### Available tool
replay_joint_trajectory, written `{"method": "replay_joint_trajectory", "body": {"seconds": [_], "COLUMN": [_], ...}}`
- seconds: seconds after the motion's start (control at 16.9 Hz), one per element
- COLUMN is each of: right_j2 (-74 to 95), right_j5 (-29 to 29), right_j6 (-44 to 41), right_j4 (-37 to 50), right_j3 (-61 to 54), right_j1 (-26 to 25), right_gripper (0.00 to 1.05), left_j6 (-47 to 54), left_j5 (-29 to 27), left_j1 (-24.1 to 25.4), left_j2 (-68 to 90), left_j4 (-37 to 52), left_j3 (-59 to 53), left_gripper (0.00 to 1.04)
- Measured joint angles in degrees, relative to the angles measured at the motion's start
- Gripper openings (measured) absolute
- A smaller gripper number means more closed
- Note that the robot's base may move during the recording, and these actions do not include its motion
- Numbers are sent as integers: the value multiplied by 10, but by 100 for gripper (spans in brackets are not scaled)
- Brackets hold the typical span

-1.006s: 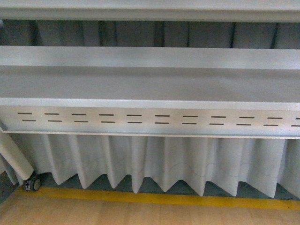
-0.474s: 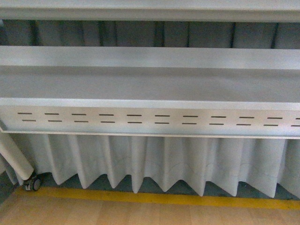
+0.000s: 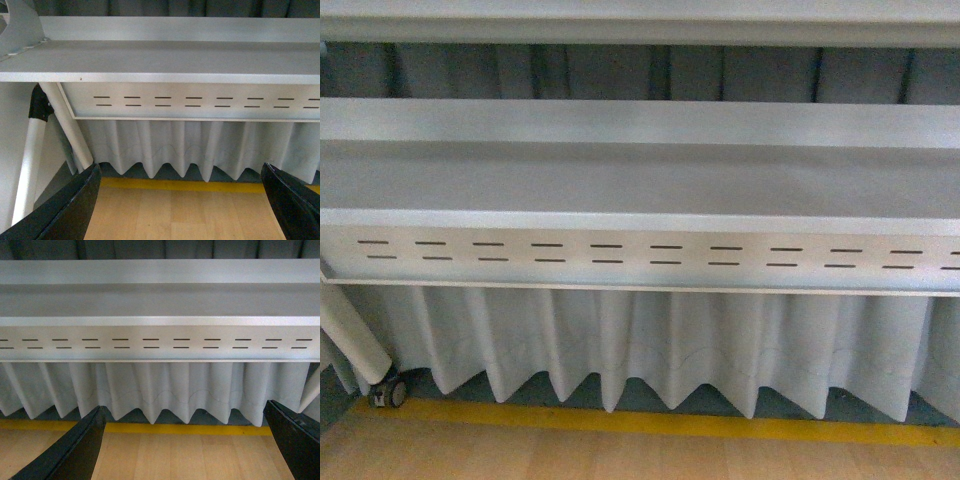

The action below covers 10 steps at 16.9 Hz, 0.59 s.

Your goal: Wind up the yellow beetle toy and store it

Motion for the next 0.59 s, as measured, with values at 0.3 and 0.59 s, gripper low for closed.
{"method": "replay_joint_trajectory", "body": {"seconds": [0.3, 0.59], "right_j2": [0, 0], "right_j5": [0, 0], "right_j6": [0, 0], "right_j4": [0, 0], "right_j3": [0, 0], "right_j1": [0, 0], "right_gripper": [98, 98], "left_j6": [0, 0], "left_j5": [0, 0], "left_j1": [0, 0], "left_j2": [0, 0], "left_j4": [0, 0], "left_j3": [0, 0], "left_gripper": [98, 98]}}
